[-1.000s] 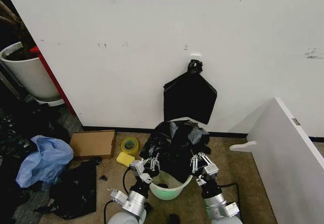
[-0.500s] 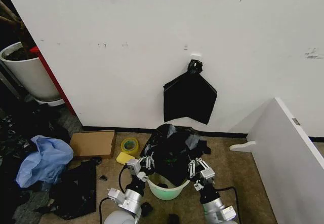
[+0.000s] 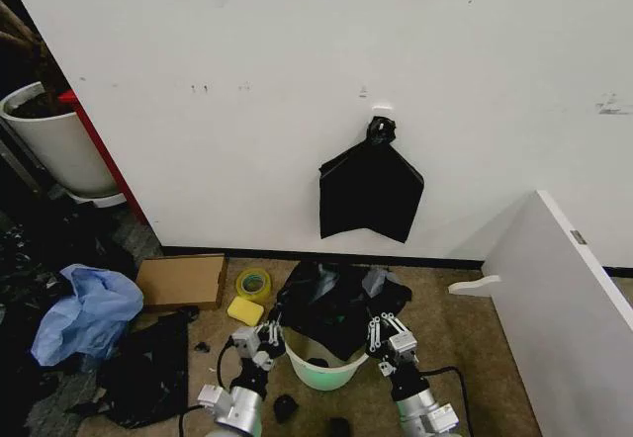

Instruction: Place the garbage bag over the trash bin.

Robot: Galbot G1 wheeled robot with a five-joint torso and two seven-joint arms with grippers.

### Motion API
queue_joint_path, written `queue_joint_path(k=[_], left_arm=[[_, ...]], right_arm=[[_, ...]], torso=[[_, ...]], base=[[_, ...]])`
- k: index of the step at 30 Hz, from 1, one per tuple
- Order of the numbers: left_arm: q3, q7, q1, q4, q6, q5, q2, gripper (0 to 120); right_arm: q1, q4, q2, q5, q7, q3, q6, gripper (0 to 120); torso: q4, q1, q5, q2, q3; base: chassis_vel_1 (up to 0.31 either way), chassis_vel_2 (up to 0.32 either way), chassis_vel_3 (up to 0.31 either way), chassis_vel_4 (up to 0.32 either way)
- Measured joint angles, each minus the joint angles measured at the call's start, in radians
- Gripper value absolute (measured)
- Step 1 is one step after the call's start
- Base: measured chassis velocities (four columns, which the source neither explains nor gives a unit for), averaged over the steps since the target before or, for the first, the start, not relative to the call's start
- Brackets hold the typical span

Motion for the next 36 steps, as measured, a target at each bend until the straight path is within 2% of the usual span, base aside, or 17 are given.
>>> queue_joint_path(k=[8,14,16,20,22,28,36], left_arm=[[-0.005,-0.013,0.006,-0.043,0.002,0.026,-0.018,0],[-0.016,-0.072,0.054,-0.068,-0.002,0.188,-0.026,0],[-0.018,-0.082,0.067,-0.074,-0.002,0.21,-0.026,0],[-0.018,-0.128,0.13,-0.107,0.002,0.281,-0.015,0],[-0.017,-0.166,0.161,-0.121,0.007,0.337,-0.007,0],[-0.009,-0.245,0.197,-0.129,0.023,0.412,0.0,0],[0.002,-0.275,0.196,-0.142,0.053,0.421,0.0,0]], right_arm=[[-0.021,-0.005,0.002,-0.005,0.002,0.002,0.018,0],[-0.035,0.012,-0.019,-0.022,0.022,-0.023,0.032,0],[-0.037,0.014,-0.023,-0.025,0.028,-0.027,0.032,0],[-0.065,0.028,-0.05,-0.043,0.079,-0.047,0.004,0],[-0.104,0.046,-0.077,-0.019,0.102,-0.068,-0.021,0],[-0.182,0.088,-0.135,0.059,0.127,-0.095,-0.073,0],[-0.214,0.127,-0.188,0.062,0.149,-0.091,-0.103,0]], torso=[[-0.0002,0.0,0.0001,0.0,0.0],[-0.0002,0.0,0.0001,0.0,0.0],[-0.0002,0.0,0.0,0.0,0.0],[-0.0001,0.0,0.0001,0.0,0.0],[0.0,0.0,0.0003,0.0,0.0],[-0.0003,0.0,0.0003,0.0,0.0],[-0.0003,0.0,0.0004,0.0,0.0]], base=[[0.0,0.0,0.0,0.0],[0.0,0.0,0.0,0.0],[0.0,0.0,0.0,0.0],[0.0,0.0,0.0,0.0],[0.0,0.0,0.0,0.0],[0.0,0.0,0.0,0.0],[0.0,0.0,0.0,0.0]])
